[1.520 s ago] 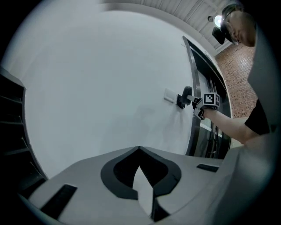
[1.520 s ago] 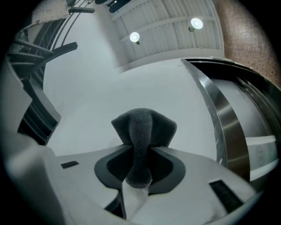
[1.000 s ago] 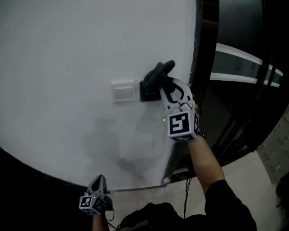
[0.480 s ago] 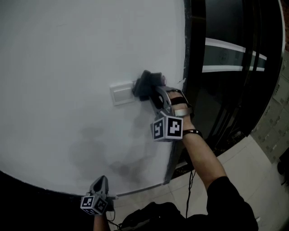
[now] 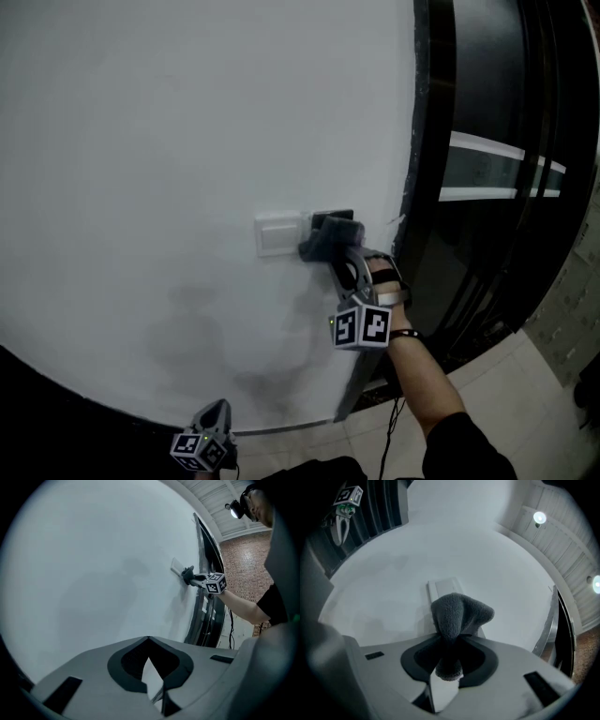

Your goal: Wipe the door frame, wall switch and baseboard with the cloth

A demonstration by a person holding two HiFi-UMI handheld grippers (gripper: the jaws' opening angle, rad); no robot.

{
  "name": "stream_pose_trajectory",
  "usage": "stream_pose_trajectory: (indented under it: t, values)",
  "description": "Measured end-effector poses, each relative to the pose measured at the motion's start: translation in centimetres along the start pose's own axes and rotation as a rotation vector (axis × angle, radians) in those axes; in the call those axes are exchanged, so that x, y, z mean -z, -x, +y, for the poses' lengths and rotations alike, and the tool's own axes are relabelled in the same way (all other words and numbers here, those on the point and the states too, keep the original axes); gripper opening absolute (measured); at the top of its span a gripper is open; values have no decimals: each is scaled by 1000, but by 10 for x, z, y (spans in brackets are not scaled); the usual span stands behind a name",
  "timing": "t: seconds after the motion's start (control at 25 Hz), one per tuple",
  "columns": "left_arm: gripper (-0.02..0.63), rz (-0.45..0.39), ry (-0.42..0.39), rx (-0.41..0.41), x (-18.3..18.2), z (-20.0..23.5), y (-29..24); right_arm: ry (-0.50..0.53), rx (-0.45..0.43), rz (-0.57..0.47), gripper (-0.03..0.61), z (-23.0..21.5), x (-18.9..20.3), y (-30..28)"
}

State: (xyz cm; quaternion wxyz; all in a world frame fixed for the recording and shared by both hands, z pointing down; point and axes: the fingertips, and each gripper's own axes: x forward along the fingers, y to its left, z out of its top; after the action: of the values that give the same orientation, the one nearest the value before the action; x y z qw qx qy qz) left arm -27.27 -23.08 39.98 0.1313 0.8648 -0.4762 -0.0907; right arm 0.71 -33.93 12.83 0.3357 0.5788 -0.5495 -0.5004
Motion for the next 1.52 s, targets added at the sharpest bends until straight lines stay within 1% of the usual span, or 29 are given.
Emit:
stream_pose_trajectory:
  t: [0.16, 0.36, 0.56, 0.68, 0.88, 1.04, 1.16, 1.28, 1.44, 1.52]
  values:
    - [-9, 5, 14, -20, 7, -2, 4, -16, -11, -7, 95, 6, 1, 1]
    - [-9, 13, 6, -50, 11, -1, 11, -26, -34, -7, 95, 16, 5, 3]
    - [-9, 28, 2, -30, 18, -11, 13, -26, -80, 9, 95, 32, 12, 9]
    - [-9, 32, 2, -26, 19, -12, 13, -23, -82, -4, 95, 34, 11, 13]
    - [-9, 37, -3, -12, 14, -14, 11, -43, -43, -16, 95, 9, 6, 21]
    - [-9, 15, -11, 8, 3, -16, 5, -38, 3, -24, 95, -21, 0, 20]
    - [-9, 0, -38, 20, -5, -19, 1, -27, 27, -27, 95, -40, -4, 21]
    - [-9, 3, -60, 28, -7, -19, -4, -1, 51, -29, 95, -55, -9, 17]
    - [-9, 8, -37, 34, -4, -17, -1, -18, 113, -44, 95, -79, -20, 19]
    - [-9, 13, -32, 34, 0, -15, 0, -11, 114, -36, 95, -82, -23, 16]
